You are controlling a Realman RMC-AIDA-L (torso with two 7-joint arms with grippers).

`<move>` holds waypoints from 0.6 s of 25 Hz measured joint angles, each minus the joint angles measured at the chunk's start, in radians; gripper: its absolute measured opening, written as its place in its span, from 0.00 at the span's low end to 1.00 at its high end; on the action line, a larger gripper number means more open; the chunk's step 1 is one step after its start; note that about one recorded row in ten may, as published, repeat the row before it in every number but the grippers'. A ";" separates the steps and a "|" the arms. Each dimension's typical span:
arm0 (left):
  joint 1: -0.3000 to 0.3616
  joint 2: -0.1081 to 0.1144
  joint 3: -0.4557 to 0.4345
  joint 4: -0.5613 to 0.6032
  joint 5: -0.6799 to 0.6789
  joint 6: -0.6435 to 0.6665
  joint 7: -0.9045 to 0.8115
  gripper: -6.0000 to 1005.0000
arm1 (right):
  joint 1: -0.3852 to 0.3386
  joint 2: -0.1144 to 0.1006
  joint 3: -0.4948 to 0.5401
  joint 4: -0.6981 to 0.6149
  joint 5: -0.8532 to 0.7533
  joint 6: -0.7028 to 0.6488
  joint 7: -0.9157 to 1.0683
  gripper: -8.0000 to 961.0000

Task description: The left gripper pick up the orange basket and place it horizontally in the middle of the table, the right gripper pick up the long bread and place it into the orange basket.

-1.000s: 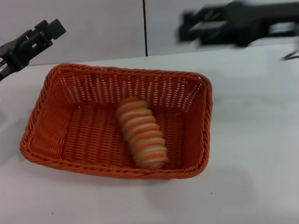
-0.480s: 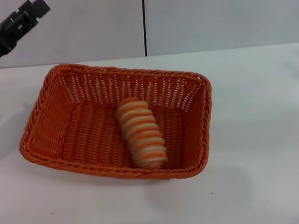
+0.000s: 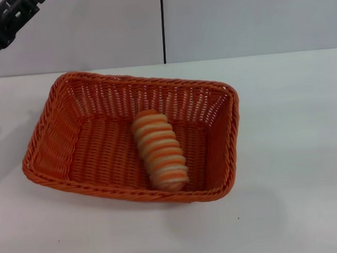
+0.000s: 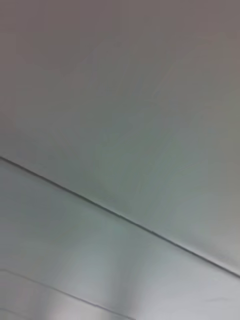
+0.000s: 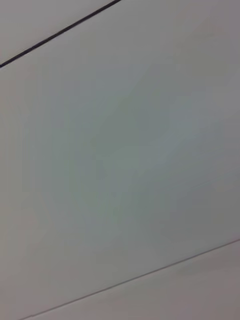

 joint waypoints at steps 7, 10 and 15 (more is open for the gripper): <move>-0.010 -0.002 0.001 -0.008 -0.002 0.001 0.031 0.82 | -0.007 0.001 0.001 0.000 0.001 -0.005 0.001 0.64; -0.010 -0.001 0.001 -0.008 -0.009 0.008 0.032 0.82 | -0.012 0.004 0.001 0.001 0.001 -0.006 0.001 0.64; -0.010 -0.001 0.000 -0.008 -0.014 0.022 0.051 0.82 | -0.019 0.007 -0.001 0.002 -0.001 -0.007 -0.002 0.64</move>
